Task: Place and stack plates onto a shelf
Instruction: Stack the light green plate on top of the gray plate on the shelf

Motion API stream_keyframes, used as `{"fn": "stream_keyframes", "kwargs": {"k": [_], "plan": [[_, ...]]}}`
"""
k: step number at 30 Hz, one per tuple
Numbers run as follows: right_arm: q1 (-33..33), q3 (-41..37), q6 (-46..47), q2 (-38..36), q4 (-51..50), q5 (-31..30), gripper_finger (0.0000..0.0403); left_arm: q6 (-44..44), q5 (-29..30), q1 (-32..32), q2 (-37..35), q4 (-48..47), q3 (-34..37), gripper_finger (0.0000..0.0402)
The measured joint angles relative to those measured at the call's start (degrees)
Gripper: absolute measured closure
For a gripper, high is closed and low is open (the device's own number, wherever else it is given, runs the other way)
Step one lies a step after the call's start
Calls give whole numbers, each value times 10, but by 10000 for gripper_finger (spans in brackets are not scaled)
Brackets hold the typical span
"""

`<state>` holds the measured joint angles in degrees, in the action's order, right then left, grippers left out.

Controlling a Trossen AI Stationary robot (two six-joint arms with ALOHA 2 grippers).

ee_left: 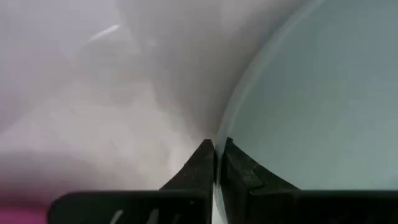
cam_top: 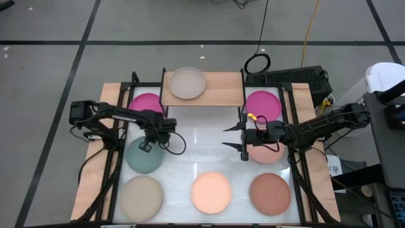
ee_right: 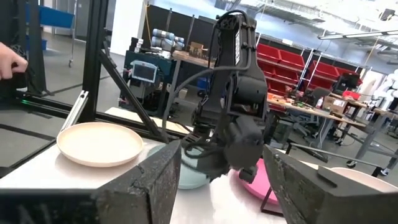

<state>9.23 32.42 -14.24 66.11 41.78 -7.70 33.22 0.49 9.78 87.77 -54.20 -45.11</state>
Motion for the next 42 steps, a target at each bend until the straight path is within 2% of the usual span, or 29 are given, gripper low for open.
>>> {"fn": "stream_keyframes", "kwargs": {"k": [6, 13, 16, 20, 28, 38, 42], "plan": [[0, 0, -3, 0, 0, -2, 195, -23, 44, 0, -68, -53, -37, 391], [-2, 0, -4, 0, 1, -30, 195, -60, 53, 1, -162, -82, -158, 391], [-2, 0, -4, 0, 4, -30, 195, -135, 69, 14, -190, -58, -221, 391], [-2, 0, -9, 0, 19, -30, 195, -239, 91, 70, -194, -15, -299, 391], [-2, 0, -15, 0, 44, -30, 195, -334, 84, 208, -117, -10, -421, 391], [-2, 0, -16, 0, 38, -29, 195, -340, -18, 335, 24, -36, -516, 391], [-1, 0, -15, 0, 24, -28, 195, -344, -31, 366, 61, -52, -551, 391]]}}
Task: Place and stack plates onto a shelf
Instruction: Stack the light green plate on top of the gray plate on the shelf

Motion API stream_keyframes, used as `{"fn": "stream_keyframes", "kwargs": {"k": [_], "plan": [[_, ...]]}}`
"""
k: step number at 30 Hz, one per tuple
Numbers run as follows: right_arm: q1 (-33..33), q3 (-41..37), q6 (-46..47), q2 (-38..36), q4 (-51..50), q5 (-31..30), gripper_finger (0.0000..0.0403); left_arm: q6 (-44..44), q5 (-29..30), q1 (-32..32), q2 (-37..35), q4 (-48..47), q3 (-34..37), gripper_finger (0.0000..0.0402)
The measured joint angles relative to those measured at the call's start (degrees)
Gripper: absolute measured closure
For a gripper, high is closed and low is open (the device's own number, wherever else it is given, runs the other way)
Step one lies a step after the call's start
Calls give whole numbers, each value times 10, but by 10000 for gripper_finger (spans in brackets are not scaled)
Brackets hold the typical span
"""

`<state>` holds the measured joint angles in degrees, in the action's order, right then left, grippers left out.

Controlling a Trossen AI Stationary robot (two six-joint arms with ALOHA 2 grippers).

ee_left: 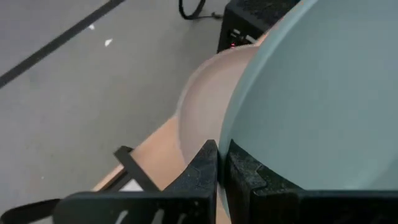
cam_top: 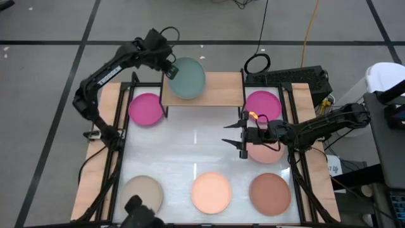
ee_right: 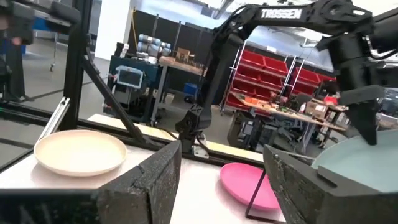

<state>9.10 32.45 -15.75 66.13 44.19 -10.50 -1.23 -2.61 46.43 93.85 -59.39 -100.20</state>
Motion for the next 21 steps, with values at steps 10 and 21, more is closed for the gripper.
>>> {"fn": "stream_keyframes", "kwargs": {"k": [10, 21], "plan": [[0, 0, 0, 0, 2, 0, 195, -1, -2, 20, 33, -26, -14, 377], [0, 0, 0, 0, 2, 0, 195, -3, 1, 17, 33, 9, -15, 327]]}}
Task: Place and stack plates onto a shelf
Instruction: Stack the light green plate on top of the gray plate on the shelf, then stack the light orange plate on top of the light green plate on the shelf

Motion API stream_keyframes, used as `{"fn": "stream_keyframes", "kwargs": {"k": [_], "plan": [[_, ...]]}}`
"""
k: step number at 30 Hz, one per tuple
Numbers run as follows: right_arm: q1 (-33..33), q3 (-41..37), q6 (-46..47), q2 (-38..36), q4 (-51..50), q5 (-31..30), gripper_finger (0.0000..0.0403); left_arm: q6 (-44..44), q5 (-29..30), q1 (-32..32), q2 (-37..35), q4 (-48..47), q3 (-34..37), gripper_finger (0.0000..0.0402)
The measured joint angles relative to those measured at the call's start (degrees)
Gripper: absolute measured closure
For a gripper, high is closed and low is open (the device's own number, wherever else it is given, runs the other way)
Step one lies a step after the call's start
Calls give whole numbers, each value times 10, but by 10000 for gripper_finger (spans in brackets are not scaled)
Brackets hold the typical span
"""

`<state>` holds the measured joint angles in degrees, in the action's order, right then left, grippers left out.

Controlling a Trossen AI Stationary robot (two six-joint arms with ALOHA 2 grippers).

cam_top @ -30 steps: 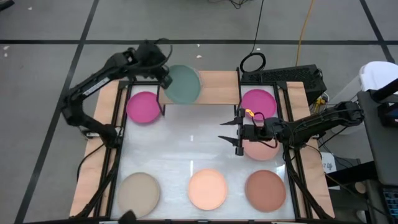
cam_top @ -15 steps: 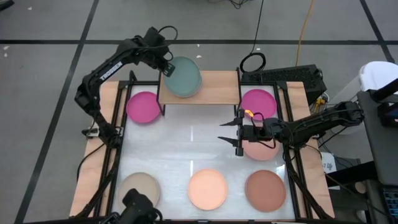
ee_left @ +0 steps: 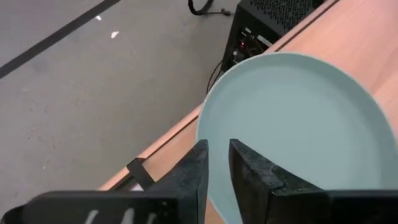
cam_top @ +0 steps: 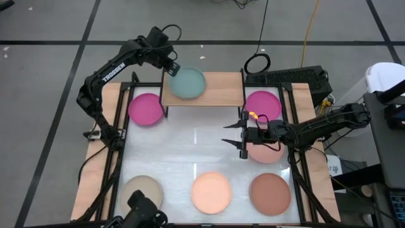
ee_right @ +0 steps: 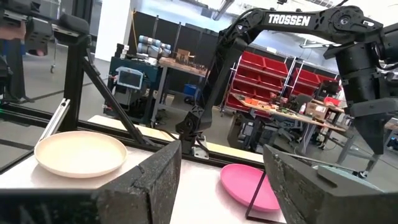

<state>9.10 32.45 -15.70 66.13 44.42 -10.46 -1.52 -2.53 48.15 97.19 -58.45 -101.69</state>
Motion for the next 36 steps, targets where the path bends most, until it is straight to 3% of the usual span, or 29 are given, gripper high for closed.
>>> {"fn": "stream_keyframes", "kwargs": {"k": [10, 15, 20, 24, 31, 33, 36], "plan": [[0, 0, 0, 0, -8, 0, 195, 3, -6, -6, -19, 4, 0, 249], [-5, 0, -1, 0, -19, -2, 195, 23, -35, -16, -111, 29, 0, 246], [-5, 0, 31, 0, -29, -2, 195, 21, -34, -68, -221, 63, 26, 245], [-5, 0, 51, 0, -29, -2, 195, -11, -34, -145, -334, 153, 119, 245], [-4, 1, 94, -6, -54, 1, 195, -72, 23, -300, -514, 348, 362, 245], [-4, 22, 94, -15, -106, 1, 195, -82, 37, -332, -553, 399, 426, 245], [-4, 93, 104, -24, -261, 1, 195, -87, 56, -372, -593, 461, 506, 245]]}}
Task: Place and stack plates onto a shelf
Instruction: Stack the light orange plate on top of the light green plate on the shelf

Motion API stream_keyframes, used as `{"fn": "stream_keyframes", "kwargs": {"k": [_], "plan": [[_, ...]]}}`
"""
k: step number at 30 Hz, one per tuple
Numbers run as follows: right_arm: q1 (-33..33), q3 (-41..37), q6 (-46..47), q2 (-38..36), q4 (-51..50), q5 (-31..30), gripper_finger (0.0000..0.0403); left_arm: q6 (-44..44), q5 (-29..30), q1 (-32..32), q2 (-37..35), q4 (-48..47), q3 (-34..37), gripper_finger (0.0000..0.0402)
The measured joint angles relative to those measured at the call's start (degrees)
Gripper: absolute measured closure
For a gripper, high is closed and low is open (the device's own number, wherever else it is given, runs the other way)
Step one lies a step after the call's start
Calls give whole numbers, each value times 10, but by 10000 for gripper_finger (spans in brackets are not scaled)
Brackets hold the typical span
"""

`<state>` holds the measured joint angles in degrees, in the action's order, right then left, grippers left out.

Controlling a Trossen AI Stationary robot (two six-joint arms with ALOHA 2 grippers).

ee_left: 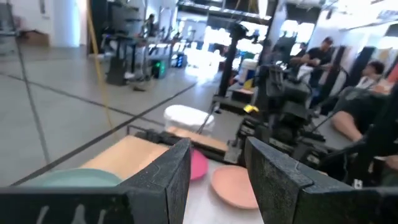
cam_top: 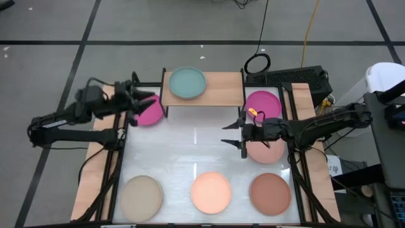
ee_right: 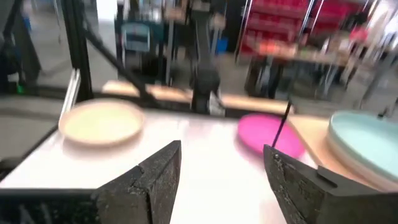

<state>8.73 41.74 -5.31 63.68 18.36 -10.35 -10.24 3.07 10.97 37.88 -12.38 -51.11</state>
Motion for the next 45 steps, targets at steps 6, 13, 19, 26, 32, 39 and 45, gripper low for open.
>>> {"fn": "stream_keyframes", "kwargs": {"k": [6, 13, 19, 26, 32, 39, 45], "plan": [[16, 148, 60, 30, -269, 27, 195, 11, 29, -48, -20, 67, 97, 245], [59, 111, 116, 75, -257, 76, 195, 11, 31, -72, -17, 69, 109, 245], [78, 54, 174, 159, -144, 72, 195, 11, 31, -82, -15, 69, 109, 245], [78, 58, 243, 263, -125, 70, 195, 8, 31, -85, -15, 67, 109, 245], [75, 58, 264, 301, -122, 74, 195, 7, 31, -85, -15, 64, 109, 245], [78, 58, 289, 302, -116, 74, 195, 14, 31, -84, -15, 53, 109, 245], [97, 58, 284, 338, -63, 75, 195, 13, 31, -84, -15, 46, 109, 245]]}}
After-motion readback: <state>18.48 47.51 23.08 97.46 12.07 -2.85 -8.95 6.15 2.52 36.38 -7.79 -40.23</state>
